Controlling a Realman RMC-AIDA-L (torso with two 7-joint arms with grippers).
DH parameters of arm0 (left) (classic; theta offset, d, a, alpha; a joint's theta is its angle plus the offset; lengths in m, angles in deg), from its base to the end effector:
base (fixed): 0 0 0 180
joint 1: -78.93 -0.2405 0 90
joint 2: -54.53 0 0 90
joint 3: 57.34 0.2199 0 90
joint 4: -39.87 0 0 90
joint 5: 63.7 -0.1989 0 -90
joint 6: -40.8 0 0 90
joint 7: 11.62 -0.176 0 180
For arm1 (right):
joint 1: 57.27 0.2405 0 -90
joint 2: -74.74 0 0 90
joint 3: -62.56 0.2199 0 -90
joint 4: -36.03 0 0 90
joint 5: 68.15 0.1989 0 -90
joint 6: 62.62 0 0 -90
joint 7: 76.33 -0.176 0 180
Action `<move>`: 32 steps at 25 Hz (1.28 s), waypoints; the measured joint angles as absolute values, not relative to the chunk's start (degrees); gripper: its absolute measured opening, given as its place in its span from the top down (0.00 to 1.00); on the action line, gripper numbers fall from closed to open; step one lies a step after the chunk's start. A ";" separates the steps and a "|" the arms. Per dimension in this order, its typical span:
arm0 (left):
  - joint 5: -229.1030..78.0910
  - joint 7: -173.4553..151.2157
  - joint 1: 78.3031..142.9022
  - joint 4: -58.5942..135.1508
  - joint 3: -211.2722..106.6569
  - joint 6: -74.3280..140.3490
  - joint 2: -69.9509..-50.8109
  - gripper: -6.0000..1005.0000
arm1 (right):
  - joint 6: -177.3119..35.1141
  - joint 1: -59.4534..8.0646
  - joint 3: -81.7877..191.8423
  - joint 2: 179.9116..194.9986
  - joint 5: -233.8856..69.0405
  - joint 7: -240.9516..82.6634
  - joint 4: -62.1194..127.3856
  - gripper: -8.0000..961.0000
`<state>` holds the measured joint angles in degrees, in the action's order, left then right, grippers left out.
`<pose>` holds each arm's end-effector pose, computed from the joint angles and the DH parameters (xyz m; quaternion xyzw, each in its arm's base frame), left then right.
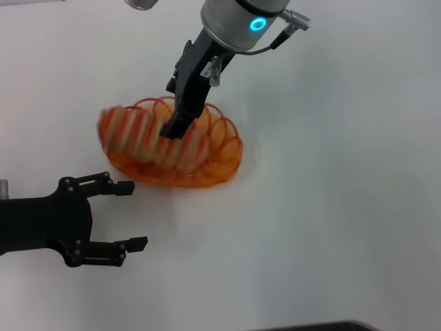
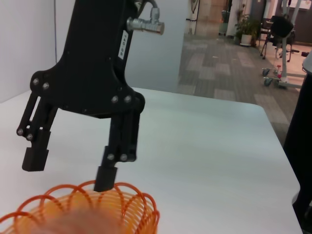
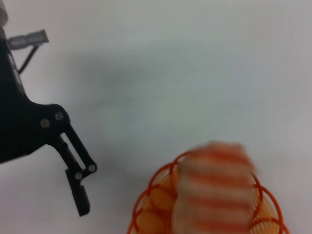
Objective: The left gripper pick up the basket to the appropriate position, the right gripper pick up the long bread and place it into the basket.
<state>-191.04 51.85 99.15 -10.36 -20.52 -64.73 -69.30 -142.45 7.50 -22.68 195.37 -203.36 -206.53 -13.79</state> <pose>-0.2399 0.2359 -0.0133 -0.9760 -0.0910 -0.1888 0.0601 0.0488 0.3527 -0.0928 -0.9837 0.0767 -0.1563 0.0447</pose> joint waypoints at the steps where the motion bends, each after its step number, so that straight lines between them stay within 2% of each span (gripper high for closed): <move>1: -191.04 51.84 99.15 -10.32 -20.52 -64.69 -69.30 0.13 | -142.38 7.43 -22.68 195.33 -203.21 -206.51 -13.79 0.20; 5: -191.02 51.84 99.15 -10.27 -20.52 -64.60 -69.30 0.13 | -142.12 7.18 -22.69 195.29 -203.03 -206.50 -13.79 0.05; 11: -190.89 51.92 99.15 -10.20 -20.86 -64.13 -69.29 0.13 | -142.24 3.43 -21.40 194.73 -197.02 -204.68 -14.46 0.05; 19: -190.72 52.50 99.67 -8.66 -21.13 -61.94 -69.30 0.13 | -147.29 -11.85 -7.60 194.34 -181.06 -188.61 -15.47 0.05; 20: -190.46 52.49 99.95 -7.38 -21.25 -61.13 -69.28 0.13 | -149.42 -16.34 -4.26 194.29 -177.59 -184.04 -15.40 0.05; 21: -190.46 52.49 99.95 -7.38 -21.25 -61.13 -69.28 0.13 | -149.42 -16.34 -4.26 194.29 -177.59 -184.04 -15.40 0.05; 28: -190.10 52.50 100.34 -6.00 -21.22 -60.23 -69.15 0.13 | -155.03 -31.58 1.03 194.34 -169.62 -169.92 -14.64 0.06; 32: -190.15 53.01 100.18 -5.91 -21.22 -59.97 -69.13 0.13 | -156.07 -37.55 1.59 194.49 -168.88 -162.83 -12.10 0.06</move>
